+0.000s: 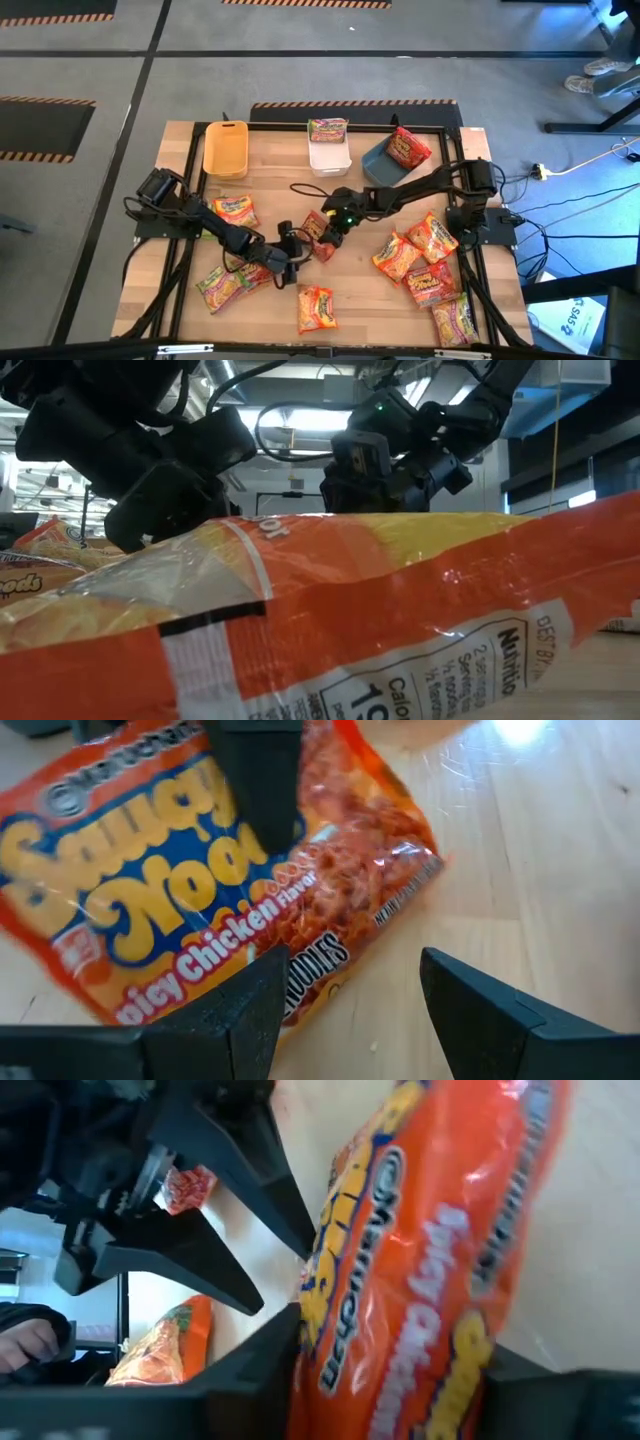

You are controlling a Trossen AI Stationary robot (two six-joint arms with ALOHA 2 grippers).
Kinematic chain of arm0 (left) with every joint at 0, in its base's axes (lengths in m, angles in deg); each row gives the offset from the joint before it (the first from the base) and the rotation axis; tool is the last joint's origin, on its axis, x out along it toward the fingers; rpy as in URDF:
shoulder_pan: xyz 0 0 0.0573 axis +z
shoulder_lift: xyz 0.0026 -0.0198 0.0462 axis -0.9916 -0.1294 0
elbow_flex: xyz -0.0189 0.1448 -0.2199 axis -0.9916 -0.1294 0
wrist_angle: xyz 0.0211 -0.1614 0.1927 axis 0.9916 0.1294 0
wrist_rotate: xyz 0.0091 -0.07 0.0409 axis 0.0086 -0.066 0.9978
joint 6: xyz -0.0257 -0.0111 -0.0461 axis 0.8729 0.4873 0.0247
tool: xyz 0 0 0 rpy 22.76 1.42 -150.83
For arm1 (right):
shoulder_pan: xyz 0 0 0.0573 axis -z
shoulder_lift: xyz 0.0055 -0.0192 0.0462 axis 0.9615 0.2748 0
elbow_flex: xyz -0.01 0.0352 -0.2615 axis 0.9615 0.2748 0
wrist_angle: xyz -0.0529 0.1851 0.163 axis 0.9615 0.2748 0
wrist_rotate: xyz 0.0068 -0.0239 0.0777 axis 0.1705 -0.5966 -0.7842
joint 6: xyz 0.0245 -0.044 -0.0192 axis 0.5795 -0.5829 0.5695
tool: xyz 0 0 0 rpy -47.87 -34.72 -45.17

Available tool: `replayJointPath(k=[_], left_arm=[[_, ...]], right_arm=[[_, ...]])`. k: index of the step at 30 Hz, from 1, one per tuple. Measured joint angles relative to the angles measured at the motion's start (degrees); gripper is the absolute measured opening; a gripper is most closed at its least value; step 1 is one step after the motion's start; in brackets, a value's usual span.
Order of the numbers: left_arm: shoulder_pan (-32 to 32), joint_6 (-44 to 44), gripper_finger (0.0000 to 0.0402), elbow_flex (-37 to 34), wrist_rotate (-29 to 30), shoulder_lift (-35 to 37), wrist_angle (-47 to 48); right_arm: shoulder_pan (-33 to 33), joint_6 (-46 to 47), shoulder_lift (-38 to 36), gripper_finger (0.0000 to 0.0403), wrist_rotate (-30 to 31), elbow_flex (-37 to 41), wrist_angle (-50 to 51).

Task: Sort Maruchan noodles
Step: Put the red noodle pack into the blue bin

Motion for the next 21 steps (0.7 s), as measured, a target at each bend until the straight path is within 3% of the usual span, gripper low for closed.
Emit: replayJointPath(k=[4,12,16,21], left_arm=[[-0.11,-1.34,0.0223,0.00,-0.42,0.77,0.33],[-1.41,-2.95,0.0223,-0.15,-3.65,8.12,7.84],[-1.97,-2.94,0.0223,-0.13,-3.52,12.14,14.41],[-1.91,-3.12,0.0223,-0.07,-2.21,13.79,15.30]], right_arm=[[0.01,-1.65,-0.37,0.0102,0.56,-0.09,-0.30],[0.02,-7.34,-3.32,0.0124,2.61,0.18,2.36],[0.09,-11.16,-8.02,0.0112,5.68,0.07,7.51],[1.26,-15.41,-17.63,0.0100,10.92,0.16,18.64]])
